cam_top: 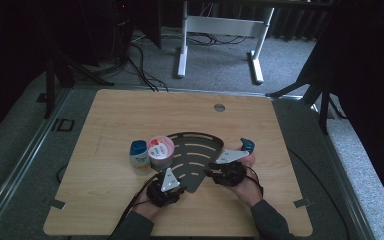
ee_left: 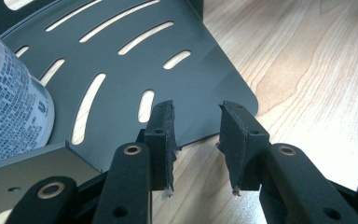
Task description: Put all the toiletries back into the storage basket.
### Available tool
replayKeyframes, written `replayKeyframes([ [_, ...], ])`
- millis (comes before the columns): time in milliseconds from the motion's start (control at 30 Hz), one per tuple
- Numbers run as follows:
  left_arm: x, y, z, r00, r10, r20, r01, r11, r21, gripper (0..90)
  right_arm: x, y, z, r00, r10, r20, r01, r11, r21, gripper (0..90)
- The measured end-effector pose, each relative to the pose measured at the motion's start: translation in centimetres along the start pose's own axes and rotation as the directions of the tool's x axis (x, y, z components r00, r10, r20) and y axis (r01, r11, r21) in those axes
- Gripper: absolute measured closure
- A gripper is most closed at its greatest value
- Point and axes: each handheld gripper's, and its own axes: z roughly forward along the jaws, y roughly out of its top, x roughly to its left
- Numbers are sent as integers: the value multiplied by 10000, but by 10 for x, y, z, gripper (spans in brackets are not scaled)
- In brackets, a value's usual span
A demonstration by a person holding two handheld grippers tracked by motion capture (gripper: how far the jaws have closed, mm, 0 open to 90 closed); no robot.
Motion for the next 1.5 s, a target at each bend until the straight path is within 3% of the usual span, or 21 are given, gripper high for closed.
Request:
replayKeyframes([
  [900,0,-1,-1,9999,-65,-108,66,9999,111,617,-20,-19,-48,9921,527,1142,-544,9985,115,641],
  [1367,7,-5,-33,9993,-367,-6,367,9993,30,614,-23,-28,-55,9909,637,1188,-659,9977,141,630],
  [1500,13,-10,-54,9984,-567,-19,567,9984,15,610,-23,-31,-50,9918,661,1091,-689,9974,214,600],
])
